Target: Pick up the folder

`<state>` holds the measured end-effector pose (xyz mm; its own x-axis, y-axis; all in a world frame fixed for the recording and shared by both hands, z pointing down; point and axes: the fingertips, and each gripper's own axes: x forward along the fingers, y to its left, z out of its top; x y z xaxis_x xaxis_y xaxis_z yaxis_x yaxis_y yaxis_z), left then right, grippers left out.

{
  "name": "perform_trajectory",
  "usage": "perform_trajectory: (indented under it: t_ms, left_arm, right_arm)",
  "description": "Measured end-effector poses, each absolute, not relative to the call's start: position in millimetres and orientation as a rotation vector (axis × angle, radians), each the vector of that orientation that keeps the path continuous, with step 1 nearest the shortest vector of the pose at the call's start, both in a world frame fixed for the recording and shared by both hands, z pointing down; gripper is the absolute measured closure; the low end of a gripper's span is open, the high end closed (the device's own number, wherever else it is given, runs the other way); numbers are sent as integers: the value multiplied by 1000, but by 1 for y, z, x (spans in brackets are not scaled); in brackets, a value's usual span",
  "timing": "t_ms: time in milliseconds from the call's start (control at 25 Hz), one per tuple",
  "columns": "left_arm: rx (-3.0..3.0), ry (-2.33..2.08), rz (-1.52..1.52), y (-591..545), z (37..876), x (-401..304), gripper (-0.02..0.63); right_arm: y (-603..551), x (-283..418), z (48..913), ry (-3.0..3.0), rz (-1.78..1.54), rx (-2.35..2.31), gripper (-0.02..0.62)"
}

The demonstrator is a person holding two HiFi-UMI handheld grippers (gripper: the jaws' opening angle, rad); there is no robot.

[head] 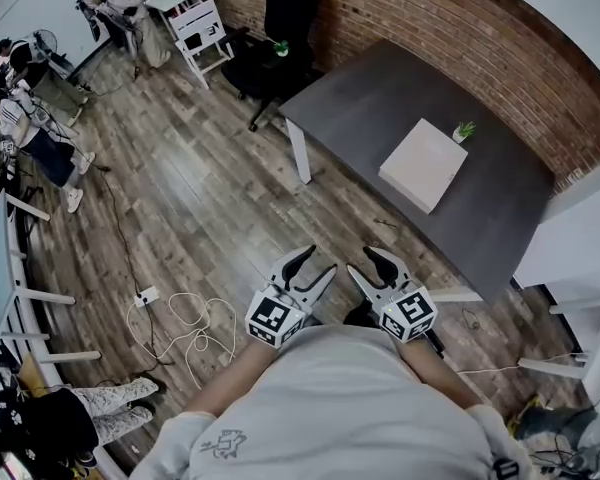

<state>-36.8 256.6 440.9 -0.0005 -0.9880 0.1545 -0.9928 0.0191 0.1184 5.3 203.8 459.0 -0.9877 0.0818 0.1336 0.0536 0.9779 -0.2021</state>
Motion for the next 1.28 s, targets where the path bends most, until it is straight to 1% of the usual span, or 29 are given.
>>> perform_trajectory:
  t_ms: [240, 480, 800, 1280]
  left_arm:
    - [2040, -2095, 20, 193, 446, -49, 383]
    - [2077, -2057, 32, 114, 445, -41, 383]
    - [2202, -1899, 47, 20, 451, 5, 383]
    - [2380, -1625, 79, -68, 455, 58, 384]
  right_arm:
    - [143, -7, 462, -2975, 307, -143, 390]
    - [70, -2, 458, -2980, 315, -122, 390]
    - [-11, 46, 472, -2966, 398, 21, 390]
    - [-89, 113, 471, -2993, 448, 377, 390]
